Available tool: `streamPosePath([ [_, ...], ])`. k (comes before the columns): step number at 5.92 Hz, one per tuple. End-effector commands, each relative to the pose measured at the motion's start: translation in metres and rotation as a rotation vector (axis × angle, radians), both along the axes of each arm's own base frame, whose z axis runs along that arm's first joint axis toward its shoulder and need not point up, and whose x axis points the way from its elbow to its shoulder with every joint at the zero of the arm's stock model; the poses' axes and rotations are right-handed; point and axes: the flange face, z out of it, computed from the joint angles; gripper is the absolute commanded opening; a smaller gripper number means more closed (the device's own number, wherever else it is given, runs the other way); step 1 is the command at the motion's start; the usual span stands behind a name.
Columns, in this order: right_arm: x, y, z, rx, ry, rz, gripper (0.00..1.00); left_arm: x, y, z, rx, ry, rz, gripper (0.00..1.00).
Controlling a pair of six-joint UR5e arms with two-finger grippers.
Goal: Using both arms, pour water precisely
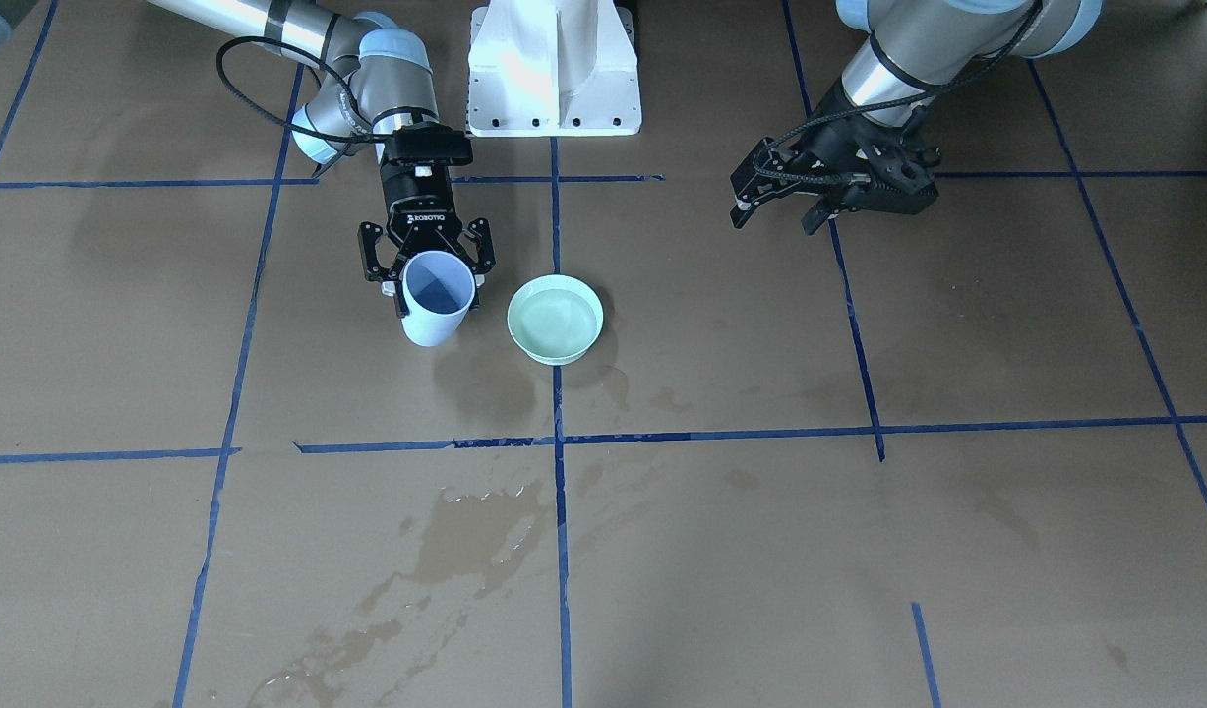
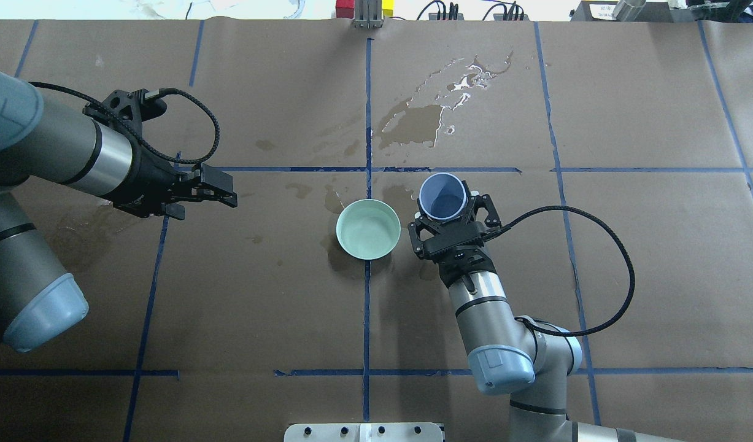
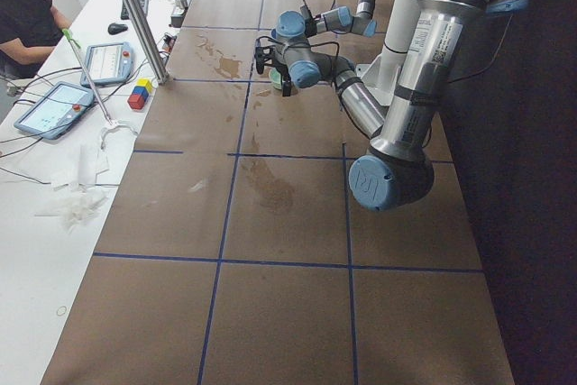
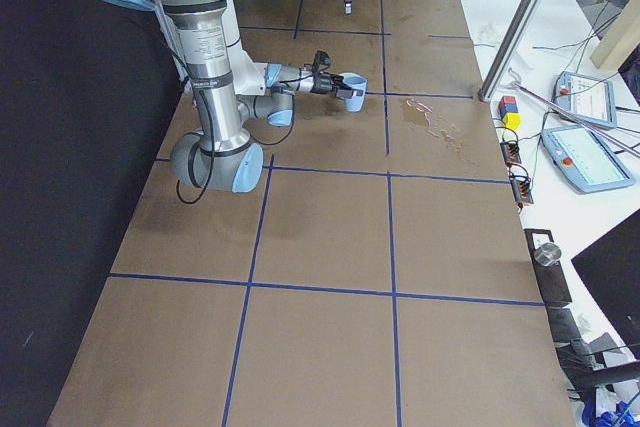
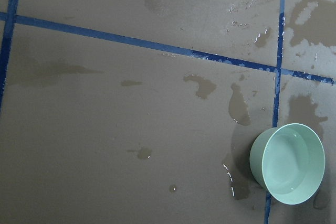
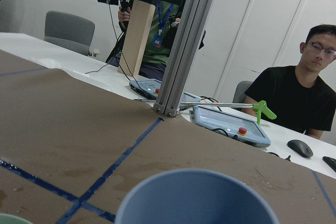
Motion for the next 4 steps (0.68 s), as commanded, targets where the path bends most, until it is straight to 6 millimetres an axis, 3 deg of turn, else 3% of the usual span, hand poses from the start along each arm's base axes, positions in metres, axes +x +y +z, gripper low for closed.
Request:
streamPosePath([
  [1,-0.004,-0.001,-0.012,0.048,0.175,0.007,0.0,0.0,0.0,0.001,-0.001,-0.001,0.0,1.0],
  [4,-0.021,-0.001,-0.022,0.046,0.338,-0.004,0.0,0.0,0.0,0.0,0.0,0.0,0.0,1.0],
])
